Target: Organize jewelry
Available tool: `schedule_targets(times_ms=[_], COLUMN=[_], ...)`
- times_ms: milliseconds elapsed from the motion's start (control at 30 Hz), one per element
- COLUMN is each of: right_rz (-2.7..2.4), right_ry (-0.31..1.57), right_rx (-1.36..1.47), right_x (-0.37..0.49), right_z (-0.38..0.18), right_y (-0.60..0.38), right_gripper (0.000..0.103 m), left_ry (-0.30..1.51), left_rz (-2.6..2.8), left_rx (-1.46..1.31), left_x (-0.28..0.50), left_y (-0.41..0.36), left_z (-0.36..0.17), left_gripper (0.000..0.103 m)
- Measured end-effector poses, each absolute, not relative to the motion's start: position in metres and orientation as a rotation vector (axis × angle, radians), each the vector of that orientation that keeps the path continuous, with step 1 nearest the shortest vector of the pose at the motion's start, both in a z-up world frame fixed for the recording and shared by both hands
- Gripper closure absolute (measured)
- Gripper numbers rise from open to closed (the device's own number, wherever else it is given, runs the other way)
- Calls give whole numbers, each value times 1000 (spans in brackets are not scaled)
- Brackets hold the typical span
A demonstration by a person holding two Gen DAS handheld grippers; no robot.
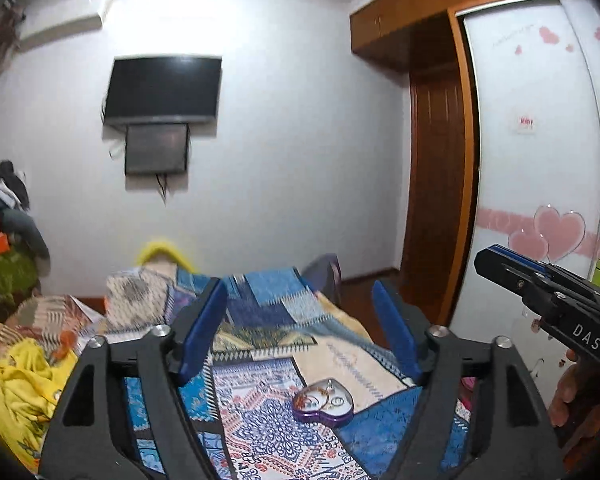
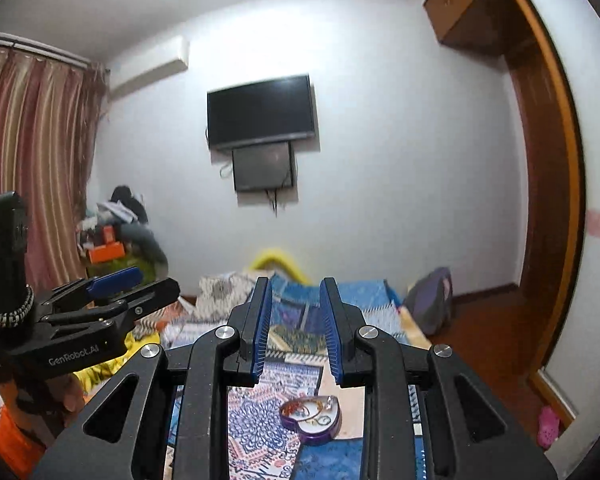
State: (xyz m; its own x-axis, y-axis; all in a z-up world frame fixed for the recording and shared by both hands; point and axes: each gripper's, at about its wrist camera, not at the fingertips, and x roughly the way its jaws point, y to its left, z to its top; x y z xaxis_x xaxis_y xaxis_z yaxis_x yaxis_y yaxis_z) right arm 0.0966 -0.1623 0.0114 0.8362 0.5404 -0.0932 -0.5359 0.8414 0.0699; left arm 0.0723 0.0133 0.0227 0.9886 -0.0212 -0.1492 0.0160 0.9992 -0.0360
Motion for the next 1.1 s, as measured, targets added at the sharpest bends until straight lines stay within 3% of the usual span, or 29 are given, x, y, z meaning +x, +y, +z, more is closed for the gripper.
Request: schedule_targets(times_ms=[100, 167, 200, 267, 400, 1100], right_rz=[540, 517, 498, 470, 395, 386], right_ry=[76, 53, 41, 27, -6, 66], right_rx=[39, 43, 47, 50, 40, 25], right_x=[87, 83, 81, 76, 67, 60], right_z=[14, 14, 14, 14, 14, 1], right_y=[-160, -159, -158, -158, -157, -172], right_gripper=[64, 43, 38, 19, 1, 0], left_ry=[97, 88, 87, 80, 91, 128], left_rz=[0, 0, 7, 32, 48, 57], left_rx=[-18, -15, -14, -9, -32, -59], left_x=[53, 45, 43, 36, 33, 29], left_y=[7, 4, 3, 1, 5, 2], left_z=[28, 29, 29, 27, 23, 9], left_gripper=[8, 7, 6, 3, 2, 1])
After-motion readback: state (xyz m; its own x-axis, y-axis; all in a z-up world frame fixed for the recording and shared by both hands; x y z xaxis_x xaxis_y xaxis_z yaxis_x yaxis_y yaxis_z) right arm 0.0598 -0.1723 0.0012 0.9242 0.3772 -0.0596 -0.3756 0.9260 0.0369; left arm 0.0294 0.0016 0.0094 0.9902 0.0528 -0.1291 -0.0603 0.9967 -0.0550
